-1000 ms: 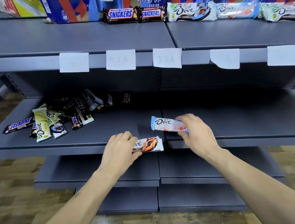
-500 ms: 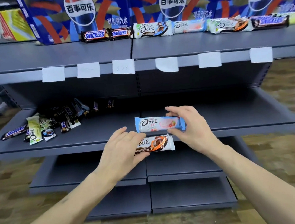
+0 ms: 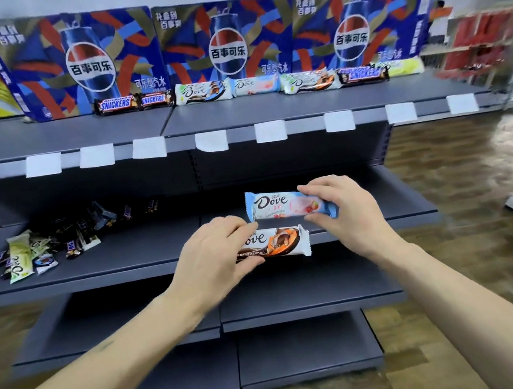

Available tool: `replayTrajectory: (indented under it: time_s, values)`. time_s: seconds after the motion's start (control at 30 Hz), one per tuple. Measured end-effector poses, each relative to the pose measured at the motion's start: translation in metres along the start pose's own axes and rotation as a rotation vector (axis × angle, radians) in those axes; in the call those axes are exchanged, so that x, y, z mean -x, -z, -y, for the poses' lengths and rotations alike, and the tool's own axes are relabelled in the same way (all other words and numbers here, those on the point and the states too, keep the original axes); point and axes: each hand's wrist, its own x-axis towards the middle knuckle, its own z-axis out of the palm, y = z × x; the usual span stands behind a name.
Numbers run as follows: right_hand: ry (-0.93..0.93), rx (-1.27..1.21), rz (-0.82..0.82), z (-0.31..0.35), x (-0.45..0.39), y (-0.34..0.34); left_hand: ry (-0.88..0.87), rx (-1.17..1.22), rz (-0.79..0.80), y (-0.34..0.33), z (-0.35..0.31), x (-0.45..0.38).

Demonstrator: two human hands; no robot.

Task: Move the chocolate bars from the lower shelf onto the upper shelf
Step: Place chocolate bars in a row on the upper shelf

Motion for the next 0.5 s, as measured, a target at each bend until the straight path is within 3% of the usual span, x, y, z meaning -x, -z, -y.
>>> replayTrajectory:
  time_s: [0.27,0.5]
  values:
    - [0.054,0.062,-0.095,-0.019,-0.024,0.061,-0.014,0.013,-0.057,0.013,-0.031,-0.057]
    - [0.087,0.090,-0.080,-0.028,-0.058,0.079,-0.041,-0.016,-0.115,0.010,-0.032,-0.099]
